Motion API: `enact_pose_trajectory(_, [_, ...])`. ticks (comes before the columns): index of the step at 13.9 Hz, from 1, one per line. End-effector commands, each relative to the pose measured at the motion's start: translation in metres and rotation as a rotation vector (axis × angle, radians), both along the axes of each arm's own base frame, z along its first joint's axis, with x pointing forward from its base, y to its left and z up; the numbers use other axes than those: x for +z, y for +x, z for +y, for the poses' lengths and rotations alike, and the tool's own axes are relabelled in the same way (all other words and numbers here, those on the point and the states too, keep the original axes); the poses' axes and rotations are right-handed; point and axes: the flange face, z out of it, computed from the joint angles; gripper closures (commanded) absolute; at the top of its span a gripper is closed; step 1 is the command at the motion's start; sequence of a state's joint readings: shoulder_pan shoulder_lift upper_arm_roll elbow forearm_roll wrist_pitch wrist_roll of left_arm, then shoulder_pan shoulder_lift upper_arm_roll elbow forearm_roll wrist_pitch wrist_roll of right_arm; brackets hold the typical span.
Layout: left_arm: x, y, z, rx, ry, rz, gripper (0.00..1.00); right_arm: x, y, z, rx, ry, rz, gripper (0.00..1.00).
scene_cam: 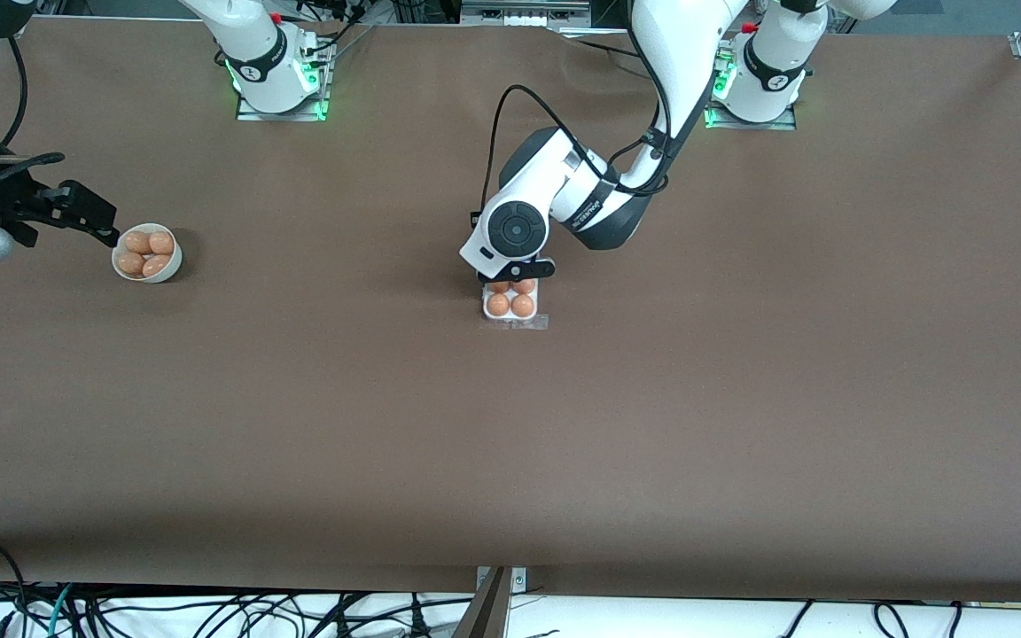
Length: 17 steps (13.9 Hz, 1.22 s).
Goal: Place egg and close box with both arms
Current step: 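Lower the left gripper onto the open clear lid of the box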
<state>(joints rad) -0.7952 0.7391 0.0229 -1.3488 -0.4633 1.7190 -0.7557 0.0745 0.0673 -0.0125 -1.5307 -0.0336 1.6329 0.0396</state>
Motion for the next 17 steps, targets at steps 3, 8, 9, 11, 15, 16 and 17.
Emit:
enact_pose_trajectory(3, [0.002,0.009,-0.003,-0.015,0.009,-0.082,0.89,0.004,0.000,0.002,-0.006,0.004,-0.008,0.00])
enact_pose_trajectory(8, [0.003,0.014,-0.004,-0.013,0.006,-0.122,0.89,0.004,0.000,0.002,-0.005,0.002,-0.010,0.00])
enact_pose_trajectory(9, [0.003,0.015,-0.003,-0.013,0.007,-0.127,0.89,0.004,0.000,0.002,-0.005,0.002,-0.010,0.00])
enact_pose_trajectory(11, [0.004,0.019,-0.004,-0.005,-0.008,-0.155,0.89,0.004,0.000,0.002,-0.005,0.004,-0.010,0.00])
enact_pose_trajectory(15, [0.004,0.023,-0.002,-0.009,-0.005,-0.172,0.89,0.004,0.000,0.002,-0.005,0.002,-0.010,0.00])
enact_pose_trajectory(16, [0.005,0.026,-0.002,-0.005,-0.010,-0.189,0.89,0.004,0.000,0.002,-0.005,0.004,-0.010,0.00])
enact_pose_trajectory(17, [0.005,0.029,0.000,-0.011,-0.003,-0.201,0.89,0.004,0.000,0.002,-0.005,0.004,-0.010,0.00])
